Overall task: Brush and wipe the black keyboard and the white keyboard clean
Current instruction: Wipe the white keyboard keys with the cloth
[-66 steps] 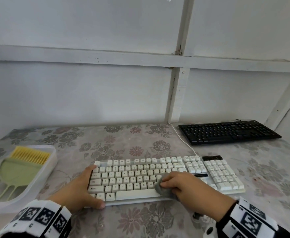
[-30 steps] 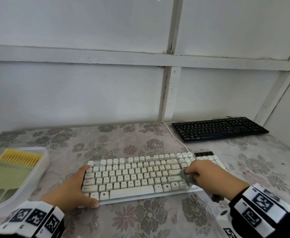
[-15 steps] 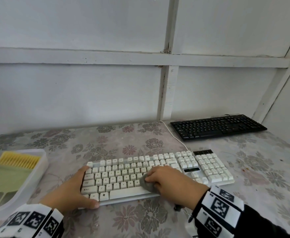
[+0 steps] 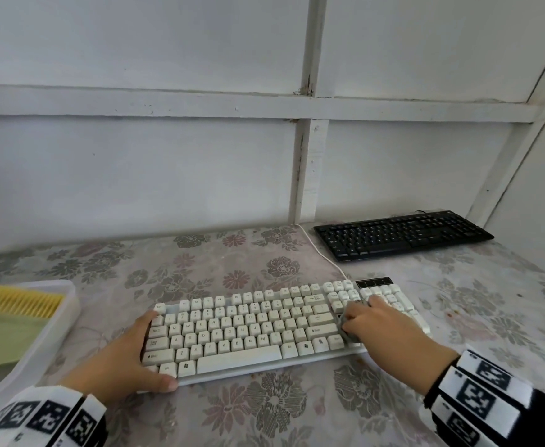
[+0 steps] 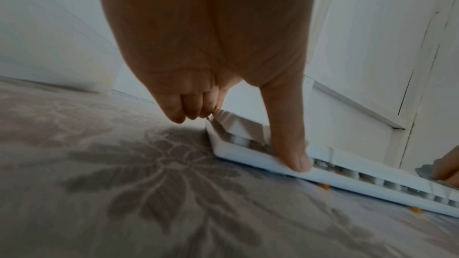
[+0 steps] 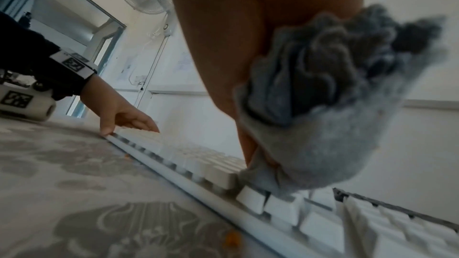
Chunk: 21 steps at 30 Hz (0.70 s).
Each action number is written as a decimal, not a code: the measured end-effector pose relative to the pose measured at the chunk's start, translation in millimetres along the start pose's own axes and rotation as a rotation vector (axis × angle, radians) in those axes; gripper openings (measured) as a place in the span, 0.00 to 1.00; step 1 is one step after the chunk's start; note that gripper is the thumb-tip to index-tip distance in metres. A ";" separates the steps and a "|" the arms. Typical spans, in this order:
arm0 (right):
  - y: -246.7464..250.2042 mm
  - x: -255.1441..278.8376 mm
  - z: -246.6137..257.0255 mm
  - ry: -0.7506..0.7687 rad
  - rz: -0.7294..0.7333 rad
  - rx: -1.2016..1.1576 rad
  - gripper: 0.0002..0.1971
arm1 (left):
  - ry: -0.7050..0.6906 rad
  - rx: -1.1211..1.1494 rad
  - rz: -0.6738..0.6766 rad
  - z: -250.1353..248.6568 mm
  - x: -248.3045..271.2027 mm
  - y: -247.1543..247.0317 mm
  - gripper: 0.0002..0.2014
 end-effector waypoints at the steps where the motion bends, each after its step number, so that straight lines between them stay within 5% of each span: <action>1: 0.7 -2.3 0.8 0.002 0.007 0.013 0.19 | -0.001 0.001 0.002 -0.7 -0.1 0.5 0.80; 5: 6.6 -9.5 -12.1 -0.039 0.028 -0.034 0.23 | 0.008 -0.017 0.004 -0.4 0.3 0.6 0.80; 9: 7.4 -7.4 -49.1 -0.115 0.008 -0.047 0.16 | 0.006 -0.014 0.002 1.1 -1.2 -0.9 0.82; 12: 4.9 -3.2 -58.9 -0.096 -0.085 -0.149 0.15 | -0.013 0.000 -0.005 0.3 -1.8 -1.1 0.80; 21: -20.5 8.4 -59.8 -0.043 -0.004 -0.211 0.13 | -0.023 0.033 -0.017 -0.7 -2.5 0.5 0.80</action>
Point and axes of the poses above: each hand's wrist, its own x-axis away from the middle knuckle, its own y-axis out of the back of the hand, z = x × y, the point moved 6 cm from there along -x, towards the middle knuckle, and after that the axes turned 15 degrees about -z, right-handed, at the moved point
